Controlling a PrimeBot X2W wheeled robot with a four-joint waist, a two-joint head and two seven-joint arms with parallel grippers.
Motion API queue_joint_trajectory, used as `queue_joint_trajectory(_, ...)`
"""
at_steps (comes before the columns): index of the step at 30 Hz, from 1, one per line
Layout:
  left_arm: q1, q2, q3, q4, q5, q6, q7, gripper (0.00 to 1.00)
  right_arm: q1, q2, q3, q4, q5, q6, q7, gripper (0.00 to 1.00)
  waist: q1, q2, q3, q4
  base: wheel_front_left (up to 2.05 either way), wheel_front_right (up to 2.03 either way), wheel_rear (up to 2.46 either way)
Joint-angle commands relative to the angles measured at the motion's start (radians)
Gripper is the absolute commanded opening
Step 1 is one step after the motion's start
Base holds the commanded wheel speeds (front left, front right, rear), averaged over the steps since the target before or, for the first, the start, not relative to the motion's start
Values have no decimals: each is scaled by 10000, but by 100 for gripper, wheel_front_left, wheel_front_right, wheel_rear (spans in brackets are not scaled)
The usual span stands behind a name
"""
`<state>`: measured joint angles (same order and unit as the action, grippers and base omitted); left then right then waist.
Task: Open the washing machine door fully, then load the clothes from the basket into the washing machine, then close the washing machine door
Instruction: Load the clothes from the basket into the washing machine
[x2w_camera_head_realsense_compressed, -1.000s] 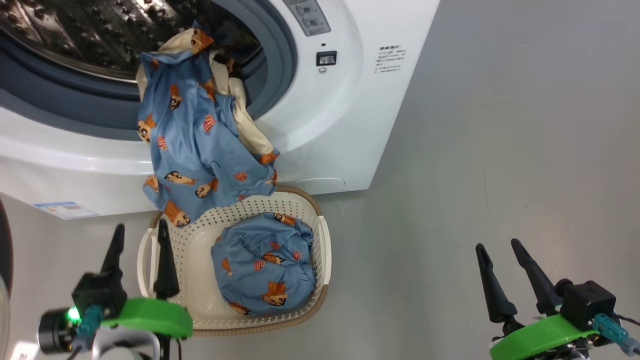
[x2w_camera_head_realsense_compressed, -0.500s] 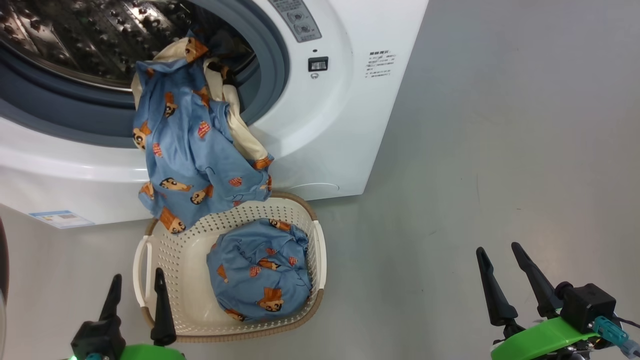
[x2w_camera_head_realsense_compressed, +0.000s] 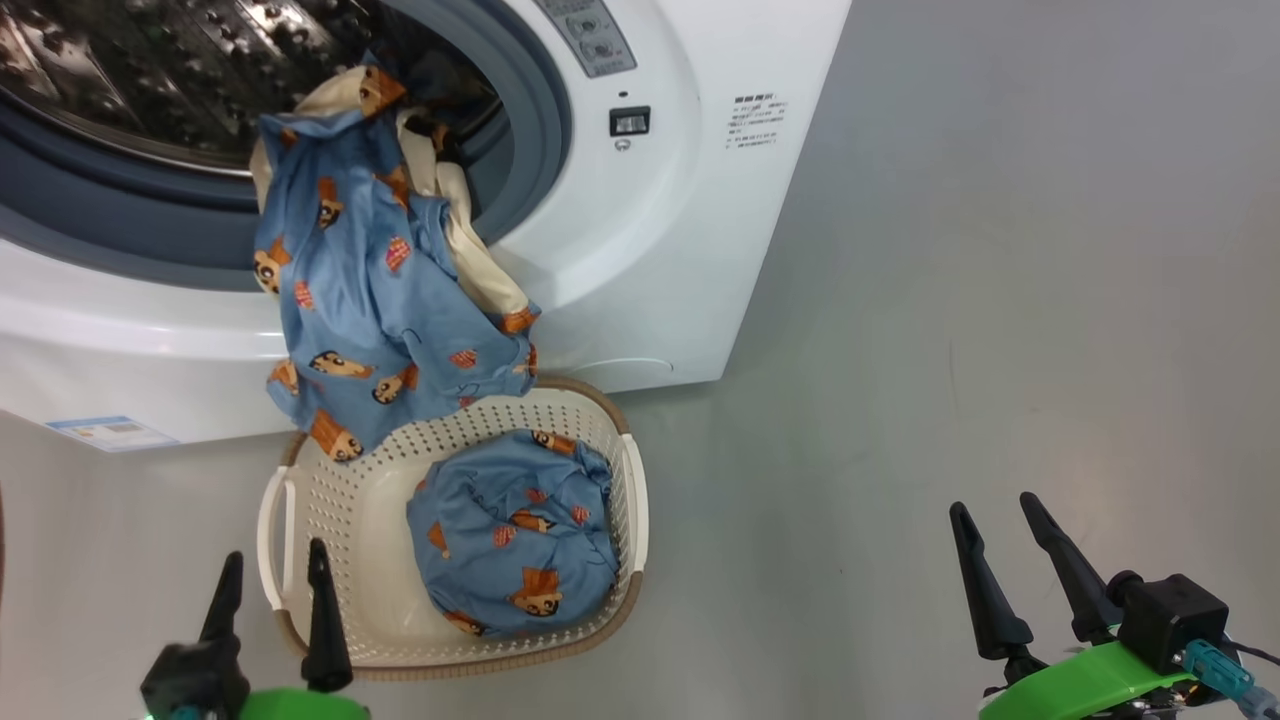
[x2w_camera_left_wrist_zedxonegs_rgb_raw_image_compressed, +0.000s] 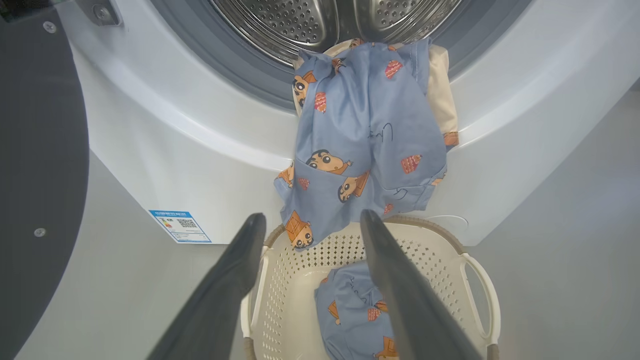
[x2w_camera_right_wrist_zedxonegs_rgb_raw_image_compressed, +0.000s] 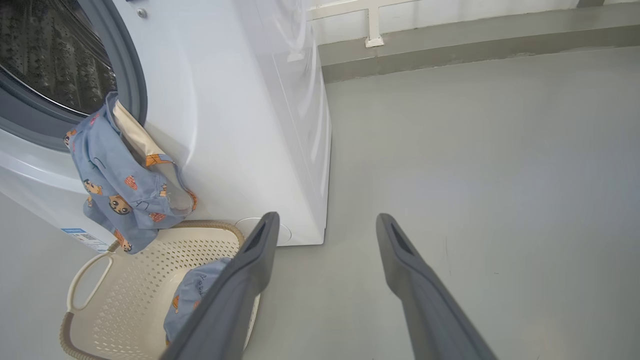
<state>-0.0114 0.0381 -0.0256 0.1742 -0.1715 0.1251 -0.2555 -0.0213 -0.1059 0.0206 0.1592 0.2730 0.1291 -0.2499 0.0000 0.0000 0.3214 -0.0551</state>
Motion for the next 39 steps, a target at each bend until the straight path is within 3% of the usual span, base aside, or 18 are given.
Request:
queue_joint_trajectory(1,-411,122,249,-73,-152,-70,-63,100,-89,-83,286,-242,-122,16,-118,100,0,0,145,-64,0,0,0)
queue_joint_trajectory(9,-1783,122,-84,1143,-1188,-477,-63,100,-364,-90,390,-242,-87,16,-118,100,0,0,645,-356,0,0,0)
queue_joint_trajectory(16,-2868,122,-296,2070,-1384,-639,-63,100,-581,-78,421,-261,-88,16,-118,100,0,0,1016,-594,0,0,0)
queue_joint_trajectory(39,-5473,122,-183,4226,-1775,-348,-63,100,-1154,-181,442,-394,-90,16,-118,100,0,0,2300,-1069,0,0,0)
